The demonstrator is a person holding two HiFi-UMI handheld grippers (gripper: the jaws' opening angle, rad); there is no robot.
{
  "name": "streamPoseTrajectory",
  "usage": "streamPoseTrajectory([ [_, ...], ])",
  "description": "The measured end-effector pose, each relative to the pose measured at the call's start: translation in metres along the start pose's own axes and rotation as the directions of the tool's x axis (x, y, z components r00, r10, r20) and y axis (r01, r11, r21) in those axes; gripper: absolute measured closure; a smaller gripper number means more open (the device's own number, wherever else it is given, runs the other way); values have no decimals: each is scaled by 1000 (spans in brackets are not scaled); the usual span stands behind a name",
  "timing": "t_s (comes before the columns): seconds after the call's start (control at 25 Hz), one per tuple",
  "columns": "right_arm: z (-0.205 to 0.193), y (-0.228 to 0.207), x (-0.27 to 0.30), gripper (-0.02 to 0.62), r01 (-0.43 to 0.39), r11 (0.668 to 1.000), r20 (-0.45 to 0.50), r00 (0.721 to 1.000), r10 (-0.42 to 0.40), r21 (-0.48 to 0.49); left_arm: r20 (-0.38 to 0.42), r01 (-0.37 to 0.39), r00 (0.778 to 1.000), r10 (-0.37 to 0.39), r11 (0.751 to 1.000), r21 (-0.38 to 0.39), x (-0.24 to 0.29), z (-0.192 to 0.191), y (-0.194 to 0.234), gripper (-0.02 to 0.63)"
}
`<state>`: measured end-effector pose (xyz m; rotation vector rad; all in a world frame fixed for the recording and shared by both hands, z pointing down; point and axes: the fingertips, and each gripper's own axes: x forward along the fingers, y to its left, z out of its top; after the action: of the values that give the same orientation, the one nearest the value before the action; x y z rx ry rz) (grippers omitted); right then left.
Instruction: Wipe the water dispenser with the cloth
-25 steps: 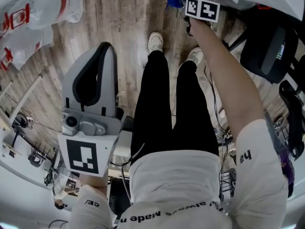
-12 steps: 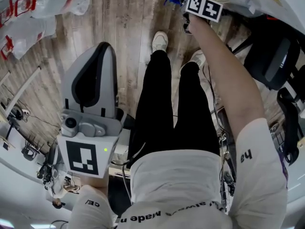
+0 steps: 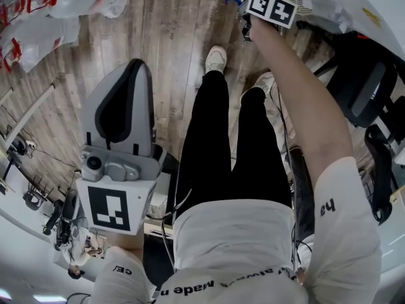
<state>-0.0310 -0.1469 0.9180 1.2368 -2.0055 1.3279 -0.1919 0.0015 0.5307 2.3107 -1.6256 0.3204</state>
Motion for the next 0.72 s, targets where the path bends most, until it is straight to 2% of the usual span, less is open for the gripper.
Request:
streamPoseTrajectory([
  [0.36, 9, 7, -12, 522, 20, 1000, 10, 1000, -20, -15, 10, 10, 1000, -9, 1000, -15, -3, 12, -4, 588],
  [0.72, 23, 29, -39, 522, 18, 1000, 26, 1000, -18, -1, 9, -18, 1000, 19, 999, -28, -13, 30, 2, 588],
])
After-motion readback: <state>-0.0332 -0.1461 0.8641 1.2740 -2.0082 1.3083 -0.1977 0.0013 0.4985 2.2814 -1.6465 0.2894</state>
